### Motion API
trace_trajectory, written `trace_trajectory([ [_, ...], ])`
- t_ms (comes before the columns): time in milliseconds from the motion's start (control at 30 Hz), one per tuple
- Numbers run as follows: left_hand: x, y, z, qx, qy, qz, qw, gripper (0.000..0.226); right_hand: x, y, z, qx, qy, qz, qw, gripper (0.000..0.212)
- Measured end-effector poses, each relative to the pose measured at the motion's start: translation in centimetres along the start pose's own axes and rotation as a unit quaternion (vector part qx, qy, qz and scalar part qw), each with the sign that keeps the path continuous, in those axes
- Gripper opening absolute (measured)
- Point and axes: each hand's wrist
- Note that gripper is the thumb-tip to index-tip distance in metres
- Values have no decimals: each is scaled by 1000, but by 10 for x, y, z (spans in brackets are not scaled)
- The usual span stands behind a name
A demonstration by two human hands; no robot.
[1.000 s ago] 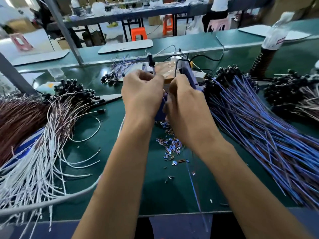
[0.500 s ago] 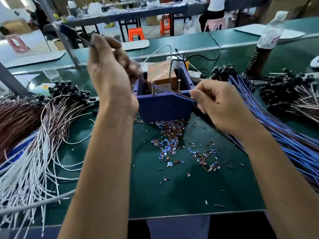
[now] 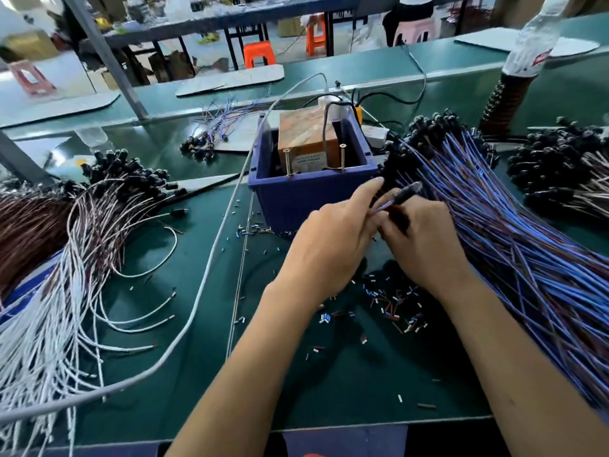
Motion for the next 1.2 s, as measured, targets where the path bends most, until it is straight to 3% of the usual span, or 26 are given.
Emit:
trace_trajectory([
  [167, -8, -25, -6, -13, 17, -48, 999, 33, -2, -3, -2, -5, -35, 37, 999, 12],
  [467, -12, -52, -9, -7, 147, -101, 984, 5, 0, 7, -2, -168, 32, 217, 961, 16],
  [600, -16, -51, -9, 9, 145, -119, 982, 10, 0, 4, -2, -188, 29, 270, 944, 13],
  [933, -15, -48, -10, 45, 101, -173, 979, 12, 0, -1, -4, -157, 5, 202, 967, 17],
  [1200, -11, -43, -10, 101, 52, -262, 958, 23, 2, 0, -4, -159, 17, 258, 953, 17],
])
Point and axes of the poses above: each hand's wrist, its own z-axis towards the middle knuckle, its own x-axis out of the back of the hand, y = z × x, and after that the axes turned 12 degrees about x, right-handed
